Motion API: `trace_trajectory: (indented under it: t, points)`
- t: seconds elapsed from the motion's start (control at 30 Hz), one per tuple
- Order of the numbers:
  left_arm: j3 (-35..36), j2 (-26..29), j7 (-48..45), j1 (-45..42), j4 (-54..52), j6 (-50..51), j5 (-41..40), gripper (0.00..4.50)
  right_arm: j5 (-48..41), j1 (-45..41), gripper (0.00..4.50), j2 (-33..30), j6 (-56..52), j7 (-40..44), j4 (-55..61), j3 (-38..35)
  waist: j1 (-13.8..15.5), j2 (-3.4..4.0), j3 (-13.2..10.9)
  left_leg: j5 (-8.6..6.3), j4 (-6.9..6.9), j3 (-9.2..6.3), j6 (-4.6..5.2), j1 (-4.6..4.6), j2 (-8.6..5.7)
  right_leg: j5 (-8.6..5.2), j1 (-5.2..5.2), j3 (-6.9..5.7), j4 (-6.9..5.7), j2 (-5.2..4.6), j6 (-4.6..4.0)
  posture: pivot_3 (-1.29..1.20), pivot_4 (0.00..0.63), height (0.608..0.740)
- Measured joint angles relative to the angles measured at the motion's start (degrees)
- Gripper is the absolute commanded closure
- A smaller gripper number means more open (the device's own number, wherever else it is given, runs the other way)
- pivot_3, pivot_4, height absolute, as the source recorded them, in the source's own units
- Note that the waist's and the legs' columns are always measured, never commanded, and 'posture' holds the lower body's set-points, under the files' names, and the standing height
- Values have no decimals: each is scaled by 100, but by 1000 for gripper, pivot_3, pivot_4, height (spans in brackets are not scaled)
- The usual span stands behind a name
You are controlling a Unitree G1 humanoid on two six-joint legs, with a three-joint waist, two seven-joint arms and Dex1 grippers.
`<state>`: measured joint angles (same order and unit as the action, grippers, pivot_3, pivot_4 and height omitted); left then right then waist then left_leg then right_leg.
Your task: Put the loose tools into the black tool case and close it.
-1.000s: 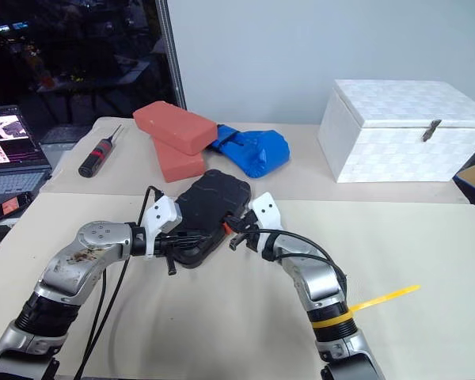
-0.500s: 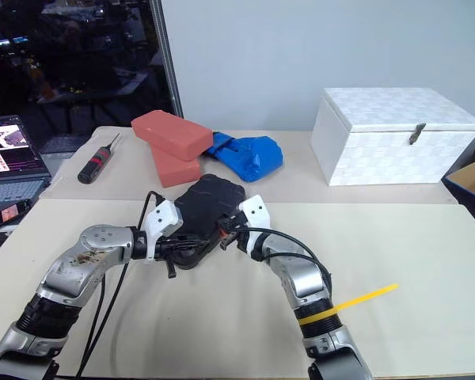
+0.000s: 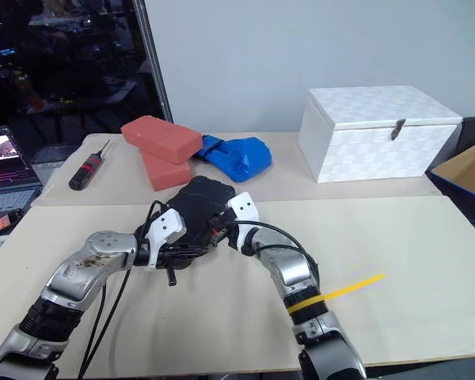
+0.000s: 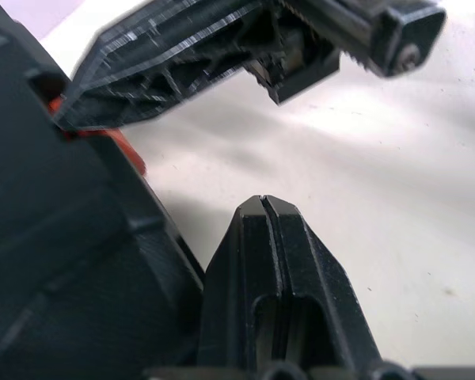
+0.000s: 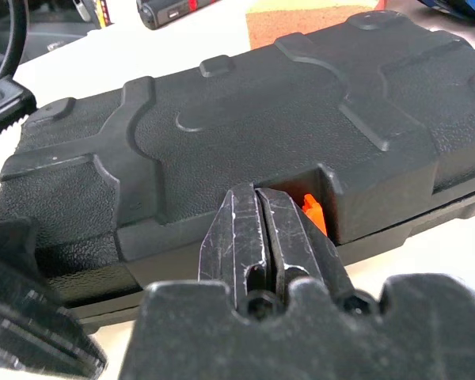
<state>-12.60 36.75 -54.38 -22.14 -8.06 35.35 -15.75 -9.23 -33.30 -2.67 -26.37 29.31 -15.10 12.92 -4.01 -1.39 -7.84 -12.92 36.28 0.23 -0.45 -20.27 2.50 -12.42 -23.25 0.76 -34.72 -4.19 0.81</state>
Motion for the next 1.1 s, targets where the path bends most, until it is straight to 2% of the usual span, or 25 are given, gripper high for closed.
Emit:
trace_trajectory:
  t: [0.1, 0.23, 0.27, 0.3, 0.33, 0.47, 0.6, 0.73, 0.8, 0.9, 0.93, 1.0, 1.1]
  points:
    - [-35, -32, 5, 157, 25, 54, -5, 4500, -9, 110, 4487, 43, 299, 78, 7, -3, -15, 18, -13, -1, -9, -40, -2, -30, 4, 0, 2, -24, 64, 3, 0, 0, 150, 740]
    - [261, -198, -21, 327, -42, -25, -280, 4500, -149, 628, 4487, 66, 741, 282, 302, -172, 12, 11, -59, 3, -6, -17, 3, -130, -1, 9, -106, -30, 44, 1, 10, 0, 150, 740]
    - [412, -277, -30, 398, -155, -20, -472, 4500, -237, 796, 4487, 66, 788, 308, 426, -228, 22, 4, -88, 22, 5, -3, 30, -162, -3, 76, -127, -14, 37, 2, 19, 0, 150, 740]
    - [509, -324, -38, 431, -242, -17, -597, 4500, -295, 894, 4208, 42, 828, 316, 537, -268, 26, -9, -110, 55, 23, 10, 45, -188, -15, 177, -144, 5, 26, 4, -5, 0, 150, 740]
    - [629, -346, -76, 494, -375, -20, -759, 4500, -326, 963, 3860, -49, 881, 328, 744, -294, 33, -21, -135, 96, 33, 37, 4, -220, -49, 193, -195, 22, -34, 5, -6, 0, 150, 740]
    - [1126, -281, -253, 874, -853, 90, -1416, 3471, -519, 1205, 2689, -622, 886, 546, 1971, -513, 101, -16, -158, 89, 32, 25, 15, -332, -37, 168, -296, 21, -33, 38, 25, 0, 150, 740]
    - [1606, -48, -313, 1282, -1364, 375, -2015, 2011, -786, 1752, 1282, -1417, 382, 763, 3144, -708, 156, -18, -159, 42, 32, 24, -5, -342, -34, 149, -299, 21, -27, 40, 5, 0, 150, 740]
    - [2187, 233, -296, 1956, -1851, 647, -2600, 539, -1236, 2633, 0, -2437, -219, 1114, 4268, -1104, 182, -25, -163, 14, 46, 31, 14, -345, -59, 110, -293, 21, -24, 8, 59, 0, 150, 740]
    - [2445, 373, -284, 2250, -1973, 705, -2716, 42, -1422, 2976, 0, -2812, -373, 1258, 4592, -1442, 193, -33, -170, 12, 55, 34, 13, -342, -67, 99, -288, 21, -25, -3, 67, 0, 150, 740]
    - [2982, 537, -205, 2911, -2139, 718, -2796, 42, -1832, 3837, 0, -3520, -547, 1609, 5185, -2288, 242, -48, -179, 12, 67, 37, 13, -324, -69, 92, -275, 21, -29, -7, 58, 0, 150, 740]
    - [3130, 561, -175, 3051, -2149, 708, -2805, 42, -1921, 4023, 0, -3667, -568, 1691, 5279, -2543, 260, -60, -187, 12, 69, 37, 13, -309, -67, 76, -263, 20, -31, -4, 26, 0, 150, 740]
    - [3269, 585, -167, 3244, -2185, 667, -2807, 42, -1968, 4226, 0, -3775, -566, 1786, 5396, -2819, 285, -71, -193, 12, 73, 34, 12, -291, -63, 74, -245, 18, -31, 1, 19, 0, 150, 740]
    - [3661, 620, -233, 3937, -2249, 327, -2613, 42, -2096, 5009, 0, -3974, -514, 2018, 5660, -3591, 321, -74, -197, 11, 74, 35, 11, -264, -62, 71, -212, 16, -29, -2, 13, 0, 150, 740]
